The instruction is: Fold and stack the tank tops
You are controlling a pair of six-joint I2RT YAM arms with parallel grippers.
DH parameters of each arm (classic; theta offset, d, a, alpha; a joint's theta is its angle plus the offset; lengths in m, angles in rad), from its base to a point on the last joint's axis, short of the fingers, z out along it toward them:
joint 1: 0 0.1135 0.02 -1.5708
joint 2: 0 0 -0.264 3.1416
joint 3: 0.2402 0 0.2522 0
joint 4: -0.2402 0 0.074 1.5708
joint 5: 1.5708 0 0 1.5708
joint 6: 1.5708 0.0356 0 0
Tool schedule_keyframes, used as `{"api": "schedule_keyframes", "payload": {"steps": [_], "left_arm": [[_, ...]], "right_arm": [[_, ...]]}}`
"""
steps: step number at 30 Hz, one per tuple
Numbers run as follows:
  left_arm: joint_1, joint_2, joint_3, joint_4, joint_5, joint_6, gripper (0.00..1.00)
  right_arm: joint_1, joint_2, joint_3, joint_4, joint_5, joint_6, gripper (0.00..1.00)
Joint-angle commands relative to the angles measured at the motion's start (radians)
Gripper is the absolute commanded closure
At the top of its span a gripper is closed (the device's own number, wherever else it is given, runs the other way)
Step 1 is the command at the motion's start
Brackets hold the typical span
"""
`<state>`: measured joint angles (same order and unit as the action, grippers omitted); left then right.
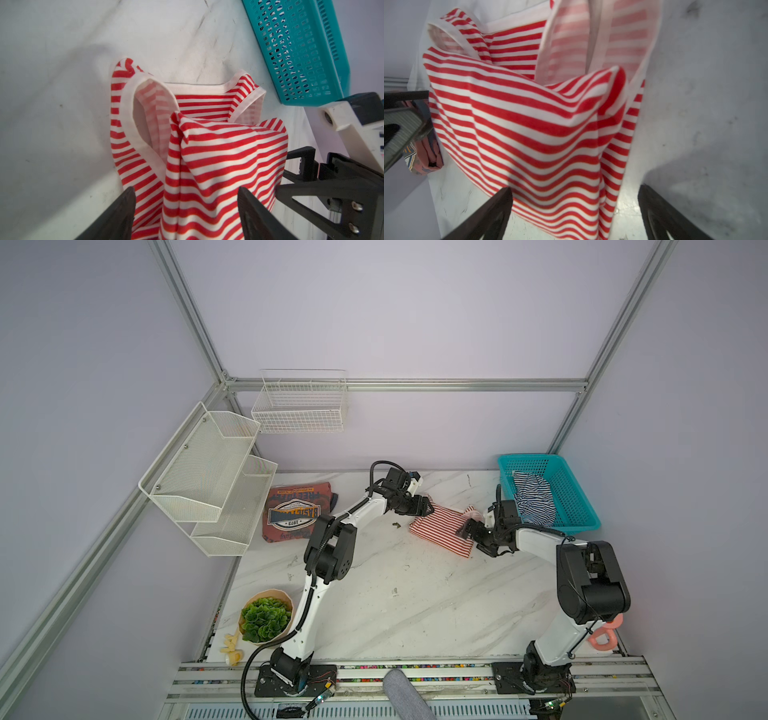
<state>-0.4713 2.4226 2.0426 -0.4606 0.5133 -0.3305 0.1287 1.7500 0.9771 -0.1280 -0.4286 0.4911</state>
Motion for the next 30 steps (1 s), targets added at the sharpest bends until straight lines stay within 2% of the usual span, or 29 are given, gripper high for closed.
{"api": "schedule_keyframes", "payload": {"steps": [1, 6, 16, 25, 30], "left_arm": [[0.007, 0.001, -0.036, 0.01, 0.021, 0.033, 0.23], [0.007, 0.027, -0.031, 0.01, 0.061, 0.029, 0.23], [0.008, 0.058, -0.076, 0.017, 0.075, 0.01, 0.23], [0.007, 0.021, -0.218, 0.155, 0.152, -0.077, 0.38], [0.007, 0.014, -0.262, 0.197, 0.156, -0.131, 0.45]], "right_arm": [[0.0, 0.047, 0.012, 0.029, -0.037, -0.017, 0.03], [0.0, 0.105, 0.026, 0.056, -0.067, -0.017, 0.03], [-0.002, 0.226, 0.084, 0.063, -0.13, -0.055, 0.06], [-0.002, 0.319, 0.113, 0.085, -0.198, -0.079, 0.13], [-0.002, 0.36, 0.098, 0.142, -0.252, -0.055, 0.26]]}}
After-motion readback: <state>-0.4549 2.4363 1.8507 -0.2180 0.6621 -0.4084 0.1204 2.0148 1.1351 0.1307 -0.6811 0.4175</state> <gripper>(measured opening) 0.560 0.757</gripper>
